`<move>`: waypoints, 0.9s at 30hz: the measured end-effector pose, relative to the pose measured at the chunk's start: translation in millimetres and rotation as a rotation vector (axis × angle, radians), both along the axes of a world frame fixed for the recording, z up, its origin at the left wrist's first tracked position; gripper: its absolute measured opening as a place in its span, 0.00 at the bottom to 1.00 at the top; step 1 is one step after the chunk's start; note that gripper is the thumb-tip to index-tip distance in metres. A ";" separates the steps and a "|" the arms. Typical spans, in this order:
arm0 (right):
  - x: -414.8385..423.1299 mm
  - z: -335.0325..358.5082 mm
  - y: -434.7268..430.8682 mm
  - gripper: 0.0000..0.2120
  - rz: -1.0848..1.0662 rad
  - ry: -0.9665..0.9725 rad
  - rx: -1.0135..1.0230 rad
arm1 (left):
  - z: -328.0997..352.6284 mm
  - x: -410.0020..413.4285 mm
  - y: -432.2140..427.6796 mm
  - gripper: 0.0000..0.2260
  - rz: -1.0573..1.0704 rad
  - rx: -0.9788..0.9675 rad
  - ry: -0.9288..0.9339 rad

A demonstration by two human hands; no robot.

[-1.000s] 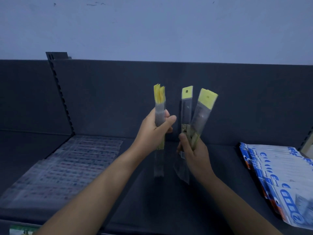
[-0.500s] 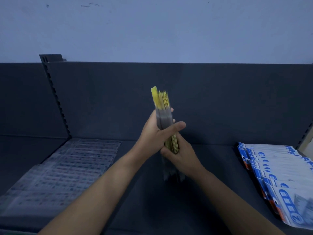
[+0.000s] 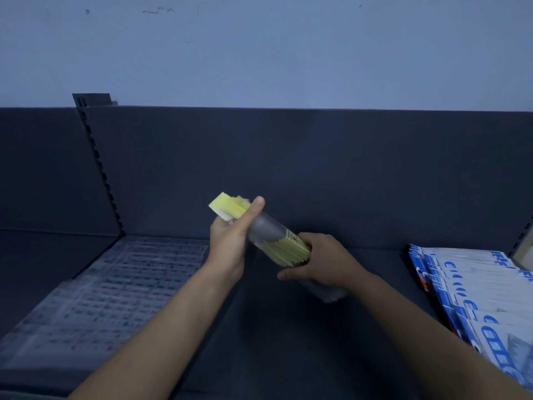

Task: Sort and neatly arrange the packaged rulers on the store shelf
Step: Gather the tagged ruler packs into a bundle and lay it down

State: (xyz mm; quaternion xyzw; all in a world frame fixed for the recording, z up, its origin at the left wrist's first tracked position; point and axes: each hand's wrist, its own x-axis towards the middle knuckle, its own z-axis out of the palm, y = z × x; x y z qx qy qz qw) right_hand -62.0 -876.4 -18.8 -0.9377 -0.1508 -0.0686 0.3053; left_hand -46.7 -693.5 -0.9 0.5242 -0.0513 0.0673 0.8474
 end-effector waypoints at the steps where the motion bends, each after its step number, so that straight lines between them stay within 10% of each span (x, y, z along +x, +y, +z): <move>1: 3.1 1.4 -3.8 0.22 0.000 0.008 -0.083 | -3.6 5.7 5.2 0.30 0.024 -0.016 0.048; 10: 31.3 -7.3 -12.5 0.22 0.114 0.169 -0.338 | -50.0 43.7 22.8 0.13 0.248 0.737 0.135; 20: 43.0 -12.6 -11.2 0.27 0.124 0.168 -0.412 | -42.3 44.0 29.5 0.22 0.088 1.555 0.185; 23: 43.2 -9.3 -11.8 0.30 0.136 0.169 -0.416 | -42.9 37.4 19.3 0.27 0.317 1.952 0.005; 27: 31.6 -20.3 -16.3 0.36 0.099 0.032 -0.493 | -44.4 29.1 16.8 0.21 0.027 1.793 -0.568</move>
